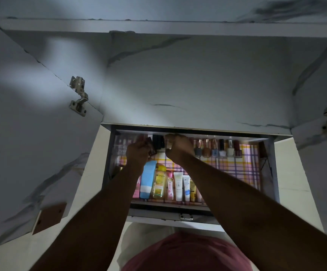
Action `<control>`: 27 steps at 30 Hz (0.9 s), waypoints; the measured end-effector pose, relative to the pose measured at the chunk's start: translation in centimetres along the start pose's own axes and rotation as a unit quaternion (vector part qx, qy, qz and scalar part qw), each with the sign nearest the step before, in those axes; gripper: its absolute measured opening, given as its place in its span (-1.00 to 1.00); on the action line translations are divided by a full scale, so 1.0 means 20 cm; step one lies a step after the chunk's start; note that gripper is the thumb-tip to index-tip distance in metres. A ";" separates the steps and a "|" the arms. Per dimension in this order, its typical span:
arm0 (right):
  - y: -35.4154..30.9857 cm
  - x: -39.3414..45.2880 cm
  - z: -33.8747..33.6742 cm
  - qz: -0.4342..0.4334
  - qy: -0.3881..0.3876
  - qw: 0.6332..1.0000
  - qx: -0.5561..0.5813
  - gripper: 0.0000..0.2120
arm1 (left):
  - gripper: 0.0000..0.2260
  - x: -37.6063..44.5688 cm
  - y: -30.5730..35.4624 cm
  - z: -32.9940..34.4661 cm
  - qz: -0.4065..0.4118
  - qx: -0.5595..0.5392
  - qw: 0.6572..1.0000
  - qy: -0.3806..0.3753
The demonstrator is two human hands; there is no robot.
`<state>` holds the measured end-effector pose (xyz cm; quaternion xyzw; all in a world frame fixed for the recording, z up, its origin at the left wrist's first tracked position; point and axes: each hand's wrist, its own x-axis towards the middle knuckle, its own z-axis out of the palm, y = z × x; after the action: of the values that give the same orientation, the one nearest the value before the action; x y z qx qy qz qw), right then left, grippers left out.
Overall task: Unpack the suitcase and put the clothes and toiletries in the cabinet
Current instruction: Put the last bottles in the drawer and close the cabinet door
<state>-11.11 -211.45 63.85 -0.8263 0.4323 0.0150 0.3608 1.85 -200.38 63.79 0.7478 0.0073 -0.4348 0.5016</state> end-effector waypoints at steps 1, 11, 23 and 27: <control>0.00 0.00 0.00 -0.027 0.009 0.997 -0.067 -0.44 | -0.82 0.01 0.00 -0.02 0.009 0.027 1.000 0.001; -0.06 0.03 0.08 -0.158 0.048 0.960 -0.227 -0.82 | -0.93 0.06 -0.07 -0.04 0.095 0.181 0.979 -0.004; 0.03 0.02 0.06 -0.143 0.036 0.952 -0.268 -0.73 | -0.89 0.14 -0.08 0.01 0.147 0.285 0.947 0.009; 0.05 0.02 0.04 -0.132 0.027 0.969 -0.209 -0.57 | -0.87 0.15 -0.07 0.06 0.153 0.309 0.938 0.026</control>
<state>-11.41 -211.58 62.47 -0.9333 0.3158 0.0348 0.1676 2.38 -201.82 60.73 0.8692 -0.2285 -0.3139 0.3062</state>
